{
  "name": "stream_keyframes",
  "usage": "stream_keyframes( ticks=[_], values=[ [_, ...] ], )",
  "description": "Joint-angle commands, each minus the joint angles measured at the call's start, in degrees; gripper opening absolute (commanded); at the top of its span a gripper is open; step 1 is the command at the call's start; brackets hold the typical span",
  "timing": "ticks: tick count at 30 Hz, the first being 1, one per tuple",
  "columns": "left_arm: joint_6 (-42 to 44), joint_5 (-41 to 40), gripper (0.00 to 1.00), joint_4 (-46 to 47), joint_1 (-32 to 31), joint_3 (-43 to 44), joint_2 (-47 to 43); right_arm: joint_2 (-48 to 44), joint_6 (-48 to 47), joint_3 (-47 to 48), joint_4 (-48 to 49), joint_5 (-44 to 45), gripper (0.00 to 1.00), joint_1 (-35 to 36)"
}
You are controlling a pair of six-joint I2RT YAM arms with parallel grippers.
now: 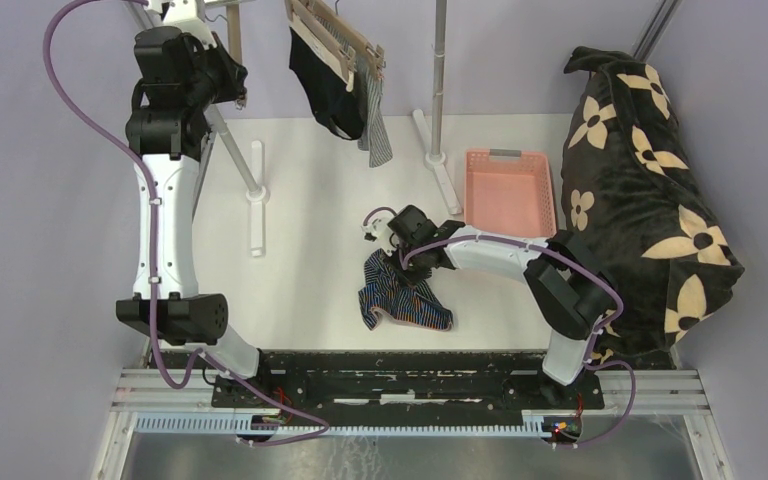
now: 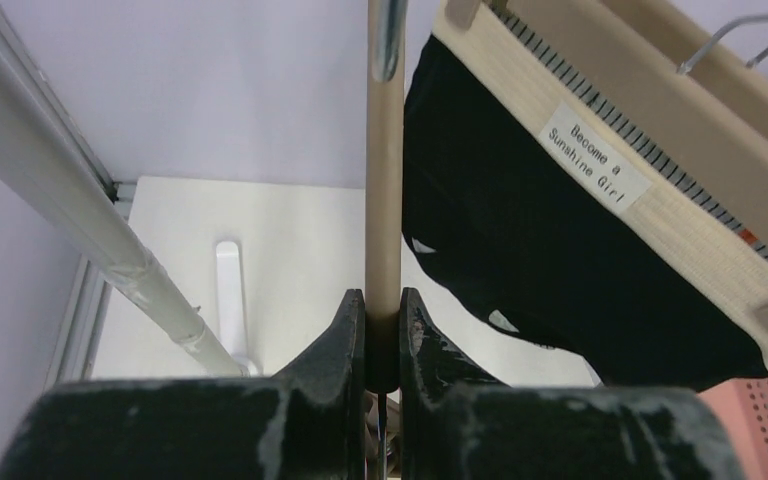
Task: Remove the underwear clipped to the hanger
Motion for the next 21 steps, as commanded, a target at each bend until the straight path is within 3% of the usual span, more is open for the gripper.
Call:
stream_keyframes(
  ticks=[1,11,21],
  values=[
    [-1.7,-1.9,0.03,8.8,0.3,2.6,-0.4,-2.6,0.7,-0.6,2.7,0.8,0.01,0.3],
    [-3.9,-2.8,0.03,6.8,0.3,10.8,8.9,-3.7,1.0,-1.4,3.6,1.1,0.01,0.3],
    [-4.2,-4.3,0.03,4.9,0.5,9.1,10.9,-3.6,1.2,-1.6,4.5,0.7,0.01,0.3]
  ],
)
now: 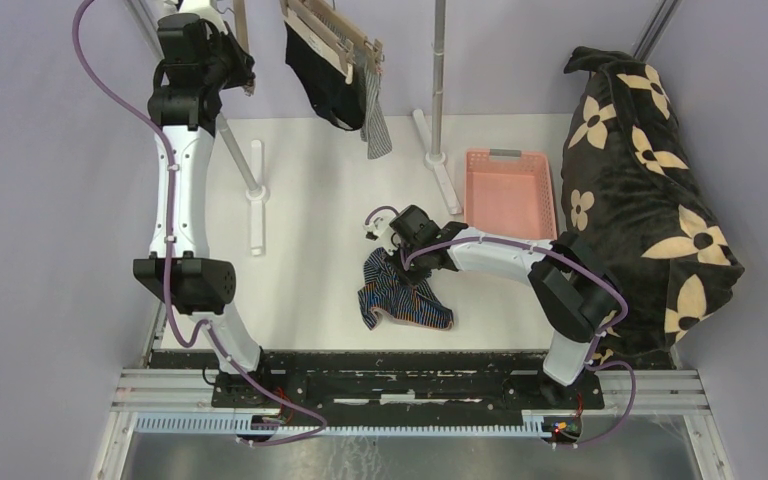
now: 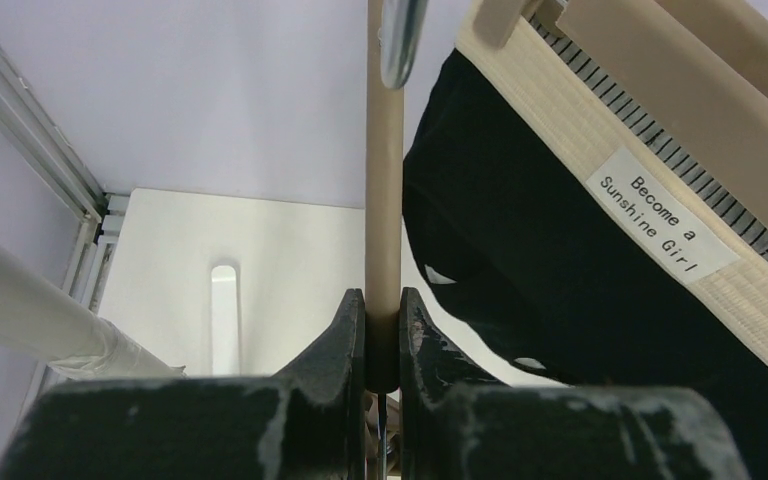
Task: Remove the underwear clipped to the hanger
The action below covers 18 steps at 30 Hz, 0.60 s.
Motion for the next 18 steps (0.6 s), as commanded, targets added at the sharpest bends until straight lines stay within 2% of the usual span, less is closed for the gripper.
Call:
stream_keyframes(
  ticks=[1,6,11,14,18],
  values=[
    [-2.2,-1.6,0.03,1.6,0.4,0.5,-1.3,-2.0,0.7,-0.2,2.6,-0.1,0.01,0.3],
    [-3.0,-5.7,0.13,0.4,0.5,-0.2,-2.7,-2.0,0.7,0.4,2.7,0.0,0.01,0.3],
    [-3.5,-8.9,0.18,-0.8,0.6,-3.5,-5.1,-2.3,0.7,0.9,2.9,-0.1,0.01,0.3],
    [-3.0,-8.3,0.30,-0.2,0.6,-6.4,-6.9,-2.2,0.7,1.1,3.0,-0.3,0.01,0.3],
    [-2.6,-7.7,0.39,3.6,0.6,-11.0,-10.3,-2.0,1.0,1.2,3.1,-0.3,0.01,0.3]
  ],
)
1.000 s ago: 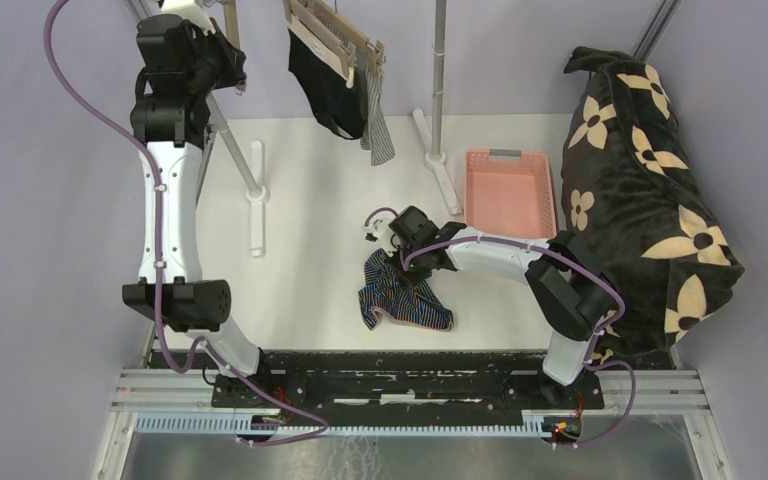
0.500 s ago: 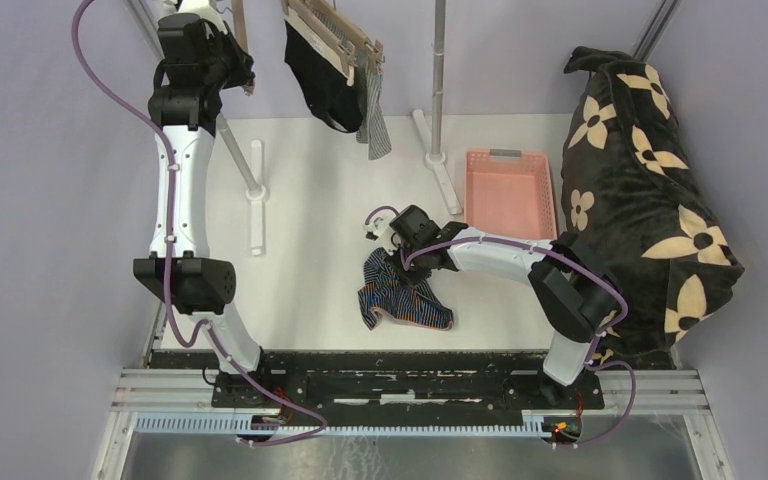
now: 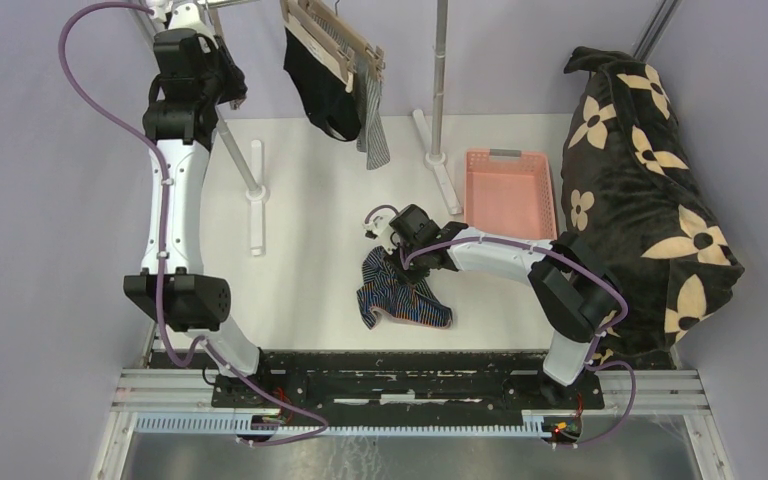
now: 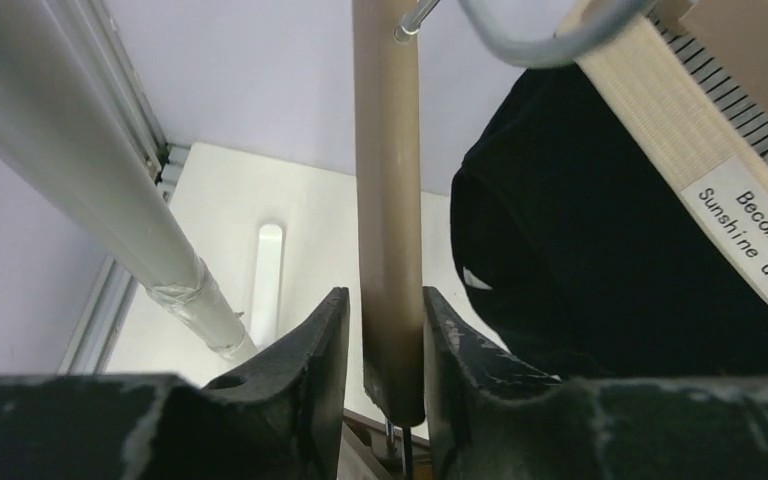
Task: Remove the underwear clipped to the hanger
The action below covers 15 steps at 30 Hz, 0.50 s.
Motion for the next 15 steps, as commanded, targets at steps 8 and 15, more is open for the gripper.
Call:
stream_keyframes(
  ticks=[8,15],
  values=[
    [-0.6,-0.5,0.47,4.4,0.3,-4.0,-8.4,-2.7,1.2,1.0,3.1,0.3,0.01,0.3],
    [-0.4,-0.3,0.52,6.9,0.3,-8.3,-14.8,-3.4,0.8,2.2,3.2,2.5,0.01,0.3]
  ],
)
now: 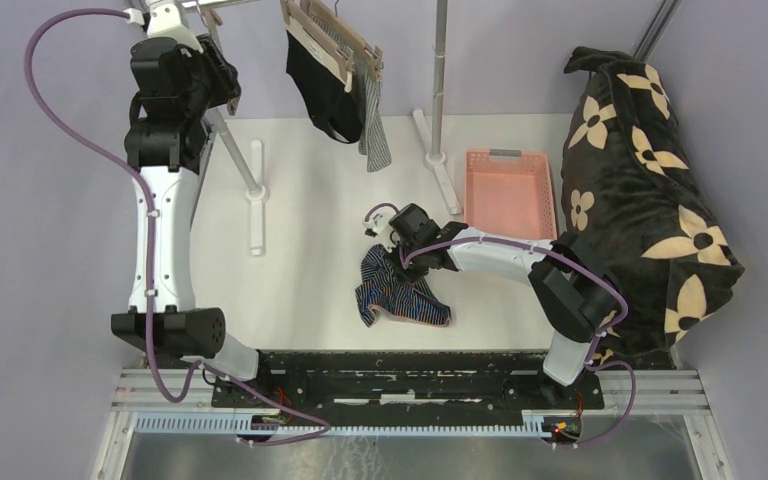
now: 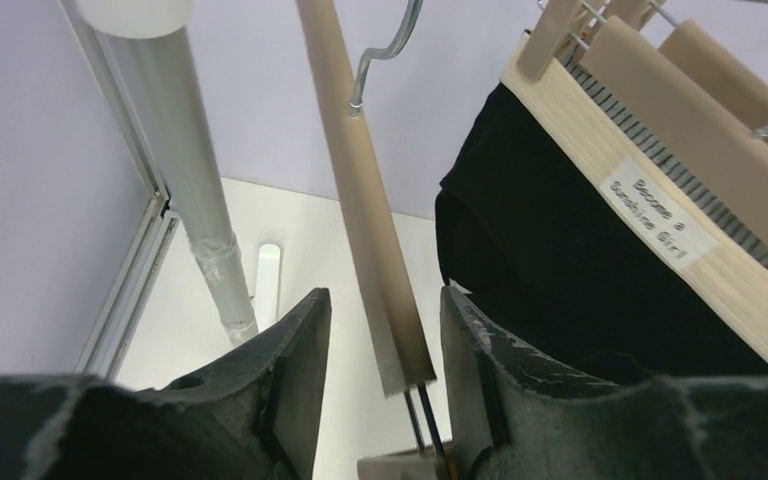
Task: Remove the underwear clipped to the hanger
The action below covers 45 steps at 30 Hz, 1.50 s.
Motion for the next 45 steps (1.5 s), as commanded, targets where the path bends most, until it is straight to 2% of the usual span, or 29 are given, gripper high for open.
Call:
stream_keyframes(
  ticks=[1,16,21,27,33,36,39,42,45],
  values=[
    [-0.2,-0.9,0.53,4.9,0.2,-2.8,-6.5,-3.7,0.3,2.4,2.1,1.8,0.01,0.3],
    [0.8,-1.9,0.55,5.9,0.2,-9.9,-10.6,-6.0,-0.5,4.1,1.9,3.4,0.01,0.3],
    [1.8,-5.4,0.55,6.3,0.2,-11.2,-14.1,-11.6,-1.5,3.3,3.2,9.0,0.01,0.3],
    [3.3,-10.7,0.58,4.4,0.2,-11.4,-18.6,-18.2,-4.0,6.8,2.2,15.8,0.01,0.3],
    [2.1,-14.7,0.60,1.4,0.2,-12.7,-23.7,-25.9,-6.3,11.9,3.0,33.2,0.01,0.1],
    [1.5,-12.1,0.59,2.4,0.2,-13.7,-26.9,-28.2,-9.2,12.9,4.7,41.3,0.01,-0.8],
    [1.8,-4.6,0.51,2.7,0.2,-12.2,-27.0,-28.9,-10.4,14.2,4.9,46.3,0.01,-3.9],
    [1.9,6.1,0.51,4.4,0.1,-11.2,-26.0,-29.0,-10.7,14.8,5.2,48.6,0.01,-8.0],
    [0.1,13.3,0.49,6.9,0.1,-10.4,-24.5,-29.0,-9.8,15.1,5.3,47.0,0.01,-12.4]
  ],
)
